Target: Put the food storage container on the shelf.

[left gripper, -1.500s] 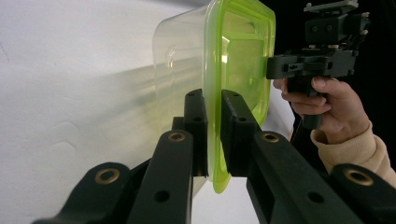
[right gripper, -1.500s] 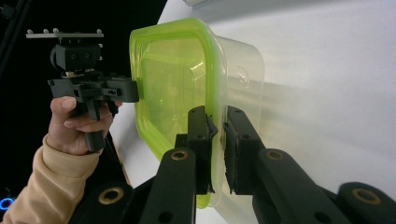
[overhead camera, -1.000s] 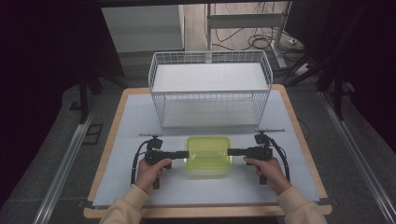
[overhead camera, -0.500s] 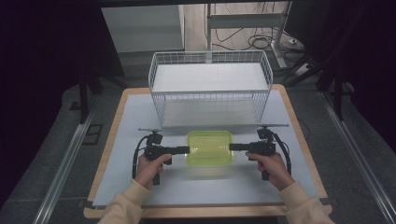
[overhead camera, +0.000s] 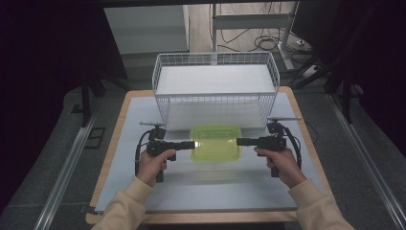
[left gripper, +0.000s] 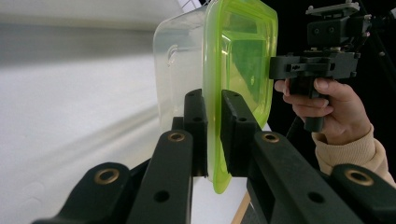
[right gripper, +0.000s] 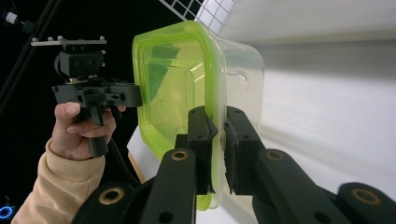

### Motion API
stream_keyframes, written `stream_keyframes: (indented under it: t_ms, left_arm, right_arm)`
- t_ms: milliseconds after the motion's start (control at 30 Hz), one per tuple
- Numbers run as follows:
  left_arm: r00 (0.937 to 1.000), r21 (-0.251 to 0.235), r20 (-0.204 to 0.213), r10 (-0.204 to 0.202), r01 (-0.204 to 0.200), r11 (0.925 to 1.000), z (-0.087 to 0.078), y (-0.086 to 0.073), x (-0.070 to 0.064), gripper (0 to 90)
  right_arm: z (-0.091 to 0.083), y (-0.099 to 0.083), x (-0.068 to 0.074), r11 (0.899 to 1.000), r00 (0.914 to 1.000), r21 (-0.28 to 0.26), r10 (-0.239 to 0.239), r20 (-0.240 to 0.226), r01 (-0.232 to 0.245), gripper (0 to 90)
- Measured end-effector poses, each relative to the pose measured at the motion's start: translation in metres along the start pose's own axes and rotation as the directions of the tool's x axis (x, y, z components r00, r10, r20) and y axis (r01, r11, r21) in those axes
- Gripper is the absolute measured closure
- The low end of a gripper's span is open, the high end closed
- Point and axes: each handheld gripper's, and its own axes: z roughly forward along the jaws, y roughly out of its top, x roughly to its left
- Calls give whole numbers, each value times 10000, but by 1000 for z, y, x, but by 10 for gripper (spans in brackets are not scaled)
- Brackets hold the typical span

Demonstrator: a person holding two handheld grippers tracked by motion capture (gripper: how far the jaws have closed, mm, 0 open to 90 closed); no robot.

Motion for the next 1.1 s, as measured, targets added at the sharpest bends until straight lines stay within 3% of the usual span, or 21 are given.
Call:
stream_keyframes:
  t_ms: [300,733,1100]
  left_arm:
    - [9999,-92,-2,123,-123,9999,-8,15,-11,818]
    - [9991,-350,-81,410,-412,9985,-21,49,-34,818]
    - [9992,-403,-30,397,-398,9984,-26,71,-39,817]
  right_arm:
    - [-6,13,13,9998,9999,-102,-163,-8,163,820]
    - [-18,45,39,9987,9994,-373,-354,-11,353,820]
    - [-23,67,51,9978,9989,-468,-456,84,460,820]
